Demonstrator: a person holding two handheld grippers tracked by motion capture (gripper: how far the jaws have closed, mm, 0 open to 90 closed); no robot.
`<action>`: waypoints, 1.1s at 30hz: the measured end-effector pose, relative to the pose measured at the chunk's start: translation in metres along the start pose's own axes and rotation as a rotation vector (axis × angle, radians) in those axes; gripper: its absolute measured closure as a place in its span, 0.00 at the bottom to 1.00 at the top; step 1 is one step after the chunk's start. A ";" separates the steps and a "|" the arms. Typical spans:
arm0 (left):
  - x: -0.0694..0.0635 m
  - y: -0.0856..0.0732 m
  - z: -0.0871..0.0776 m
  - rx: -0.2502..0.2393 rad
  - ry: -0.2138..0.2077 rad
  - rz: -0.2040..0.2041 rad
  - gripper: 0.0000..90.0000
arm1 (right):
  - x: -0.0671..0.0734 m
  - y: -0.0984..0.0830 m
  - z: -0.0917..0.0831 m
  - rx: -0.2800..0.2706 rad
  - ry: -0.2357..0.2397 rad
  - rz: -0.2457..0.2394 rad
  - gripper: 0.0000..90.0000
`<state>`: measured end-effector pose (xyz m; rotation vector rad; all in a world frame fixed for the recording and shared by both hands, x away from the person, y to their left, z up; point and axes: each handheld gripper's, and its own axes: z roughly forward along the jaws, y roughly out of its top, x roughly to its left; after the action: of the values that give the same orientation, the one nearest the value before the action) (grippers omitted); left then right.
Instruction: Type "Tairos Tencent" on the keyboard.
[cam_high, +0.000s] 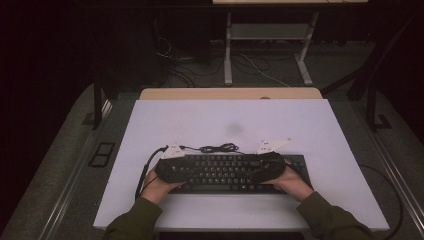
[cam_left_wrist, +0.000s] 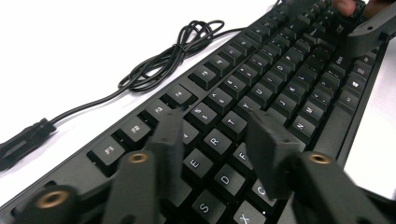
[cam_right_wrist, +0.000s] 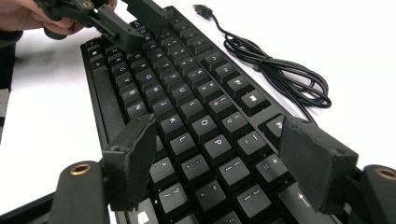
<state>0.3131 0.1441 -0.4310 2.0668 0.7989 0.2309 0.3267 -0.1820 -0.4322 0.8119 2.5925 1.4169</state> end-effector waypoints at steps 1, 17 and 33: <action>0.000 0.000 0.000 0.001 0.003 -0.001 0.70 | 0.000 0.000 0.001 0.000 0.000 0.003 0.30; 0.004 -0.002 0.000 0.017 0.025 -0.017 0.99 | 0.002 0.003 0.006 0.004 0.010 -0.012 0.30; 0.006 -0.003 0.004 0.046 0.020 -0.006 0.99 | 0.002 0.003 0.006 0.006 0.009 -0.014 0.31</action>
<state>0.3179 0.1463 -0.4370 2.1078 0.8299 0.2321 0.3282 -0.1751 -0.4335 0.7886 2.6052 1.4125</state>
